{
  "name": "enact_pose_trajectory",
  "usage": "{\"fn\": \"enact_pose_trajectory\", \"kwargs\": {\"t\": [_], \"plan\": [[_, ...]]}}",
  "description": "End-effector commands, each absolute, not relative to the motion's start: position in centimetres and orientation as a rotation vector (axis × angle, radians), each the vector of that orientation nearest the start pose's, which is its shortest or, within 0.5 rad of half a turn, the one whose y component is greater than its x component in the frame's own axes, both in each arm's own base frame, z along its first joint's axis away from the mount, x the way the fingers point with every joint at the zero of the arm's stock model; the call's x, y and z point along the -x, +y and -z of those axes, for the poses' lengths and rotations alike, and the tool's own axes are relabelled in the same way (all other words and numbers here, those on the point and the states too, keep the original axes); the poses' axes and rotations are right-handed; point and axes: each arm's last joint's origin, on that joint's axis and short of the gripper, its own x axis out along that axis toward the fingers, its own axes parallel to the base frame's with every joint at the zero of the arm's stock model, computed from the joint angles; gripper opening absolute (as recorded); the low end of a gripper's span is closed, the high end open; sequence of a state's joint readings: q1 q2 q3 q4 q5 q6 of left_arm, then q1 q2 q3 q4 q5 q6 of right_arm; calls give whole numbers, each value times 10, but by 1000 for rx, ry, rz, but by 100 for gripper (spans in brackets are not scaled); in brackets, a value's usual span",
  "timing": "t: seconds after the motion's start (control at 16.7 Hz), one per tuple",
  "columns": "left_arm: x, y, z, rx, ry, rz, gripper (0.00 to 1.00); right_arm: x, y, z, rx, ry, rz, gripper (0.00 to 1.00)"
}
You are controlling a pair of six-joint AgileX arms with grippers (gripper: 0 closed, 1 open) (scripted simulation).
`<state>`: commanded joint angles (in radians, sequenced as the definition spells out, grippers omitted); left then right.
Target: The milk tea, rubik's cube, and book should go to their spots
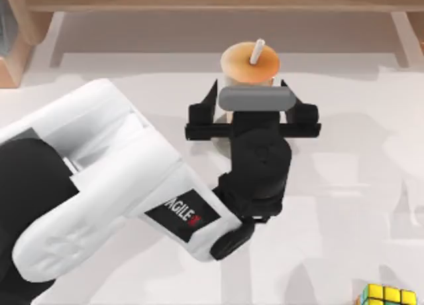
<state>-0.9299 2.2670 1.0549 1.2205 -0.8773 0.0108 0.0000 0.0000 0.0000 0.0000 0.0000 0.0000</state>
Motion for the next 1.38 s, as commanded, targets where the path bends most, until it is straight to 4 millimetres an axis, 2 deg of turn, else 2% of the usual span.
{"fn": "enact_pose_trajectory", "kwargs": {"t": [0.42,0.72,1.14,1.26,1.38], "plan": [[-270,-322,-97,-2,8,23,100,-106,-1,-160,0,0,0,100],[-256,-322,-141,10,0,23,100,-106,-1,-160,0,0,0,100],[-255,-320,-146,11,-1,24,100,-106,-1,-160,0,0,0,100],[-257,-313,-157,15,-3,36,100,-106,-1,-160,0,0,0,100],[-260,-294,-175,18,-6,44,100,-106,-1,-160,0,0,0,100]]}}
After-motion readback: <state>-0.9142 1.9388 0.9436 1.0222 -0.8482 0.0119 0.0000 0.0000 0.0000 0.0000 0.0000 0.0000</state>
